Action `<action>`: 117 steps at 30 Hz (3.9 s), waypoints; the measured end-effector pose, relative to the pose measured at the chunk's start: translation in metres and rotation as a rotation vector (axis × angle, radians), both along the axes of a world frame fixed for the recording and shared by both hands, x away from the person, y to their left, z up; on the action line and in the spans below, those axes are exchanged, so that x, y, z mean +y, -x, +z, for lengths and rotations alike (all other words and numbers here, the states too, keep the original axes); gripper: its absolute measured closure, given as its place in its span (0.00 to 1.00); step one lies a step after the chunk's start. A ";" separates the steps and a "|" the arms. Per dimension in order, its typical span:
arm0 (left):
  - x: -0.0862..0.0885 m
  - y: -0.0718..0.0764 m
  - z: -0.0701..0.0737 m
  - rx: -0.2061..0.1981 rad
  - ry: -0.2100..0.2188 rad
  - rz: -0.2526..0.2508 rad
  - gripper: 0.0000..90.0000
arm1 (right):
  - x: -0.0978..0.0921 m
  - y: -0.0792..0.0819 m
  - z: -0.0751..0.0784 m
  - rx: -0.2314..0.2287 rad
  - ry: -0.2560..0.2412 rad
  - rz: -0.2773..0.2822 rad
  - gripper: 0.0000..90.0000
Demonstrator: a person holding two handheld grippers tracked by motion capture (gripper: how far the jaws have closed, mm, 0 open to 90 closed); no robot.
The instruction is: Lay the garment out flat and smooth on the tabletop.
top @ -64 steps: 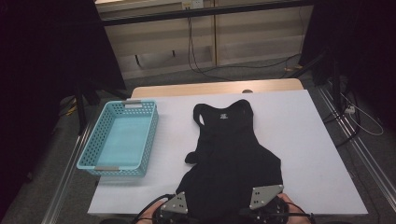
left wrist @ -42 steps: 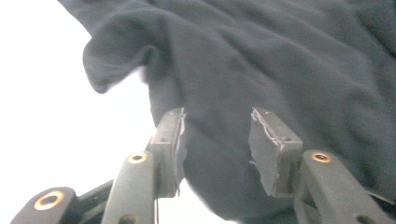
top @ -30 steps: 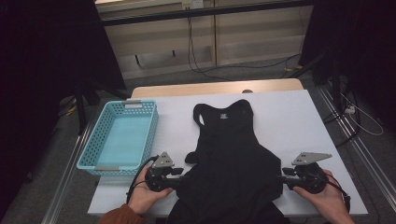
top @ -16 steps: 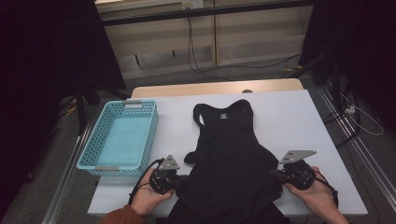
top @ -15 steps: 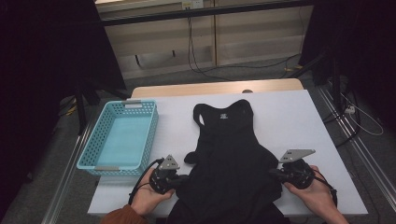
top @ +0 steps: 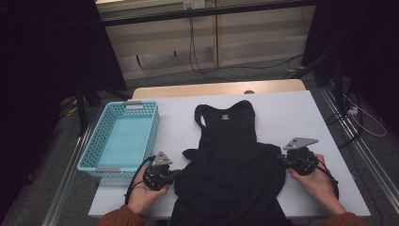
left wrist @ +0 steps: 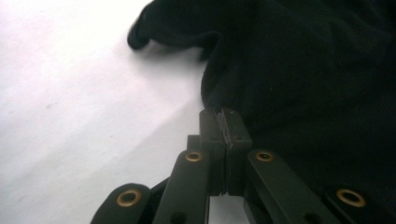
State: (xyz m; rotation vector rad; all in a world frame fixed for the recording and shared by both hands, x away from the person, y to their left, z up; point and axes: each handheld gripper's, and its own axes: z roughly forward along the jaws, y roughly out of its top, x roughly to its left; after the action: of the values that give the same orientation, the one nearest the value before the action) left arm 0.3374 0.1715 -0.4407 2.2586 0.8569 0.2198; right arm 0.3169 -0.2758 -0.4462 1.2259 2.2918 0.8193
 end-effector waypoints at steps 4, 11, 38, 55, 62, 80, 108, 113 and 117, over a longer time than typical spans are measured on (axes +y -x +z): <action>0.004 -0.001 0.000 0.014 0.028 0.053 0.99 | -0.001 0.009 0.004 -0.020 -0.053 0.028 0.89; 0.010 0.001 0.006 -0.015 0.084 0.033 0.91 | 0.008 0.037 0.016 -0.061 -0.124 0.112 0.71; -0.056 0.054 -0.009 -0.058 -0.011 -0.309 0.44 | 0.080 0.052 -0.002 0.102 -0.078 0.447 0.99; -0.043 0.080 -0.002 0.074 0.010 -0.373 0.99 | 0.071 0.098 0.002 0.135 -0.065 0.545 1.00; -0.035 0.103 -0.003 0.124 0.007 -0.402 0.99 | 0.080 0.111 0.000 0.170 -0.052 0.613 0.99; -0.023 0.070 0.008 0.046 0.065 -0.279 0.64 | 0.062 0.086 0.015 0.029 -0.139 0.382 0.62; -0.008 0.030 -0.002 0.049 -0.020 -0.153 0.99 | -0.020 0.036 0.007 -0.018 -0.138 0.021 0.73; 0.008 0.038 0.002 0.056 -0.026 -0.117 1.00 | -0.014 0.034 0.003 0.017 -0.117 0.042 0.70; 0.018 0.045 0.005 0.071 -0.004 -0.102 0.99 | -0.011 0.032 -0.001 0.039 -0.092 0.041 0.66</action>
State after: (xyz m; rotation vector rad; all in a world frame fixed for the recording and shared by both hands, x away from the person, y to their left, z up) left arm 0.2925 0.1899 -0.4357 2.3183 0.7753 0.0952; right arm 0.2853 -0.2868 -0.4472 1.2486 2.3408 0.9321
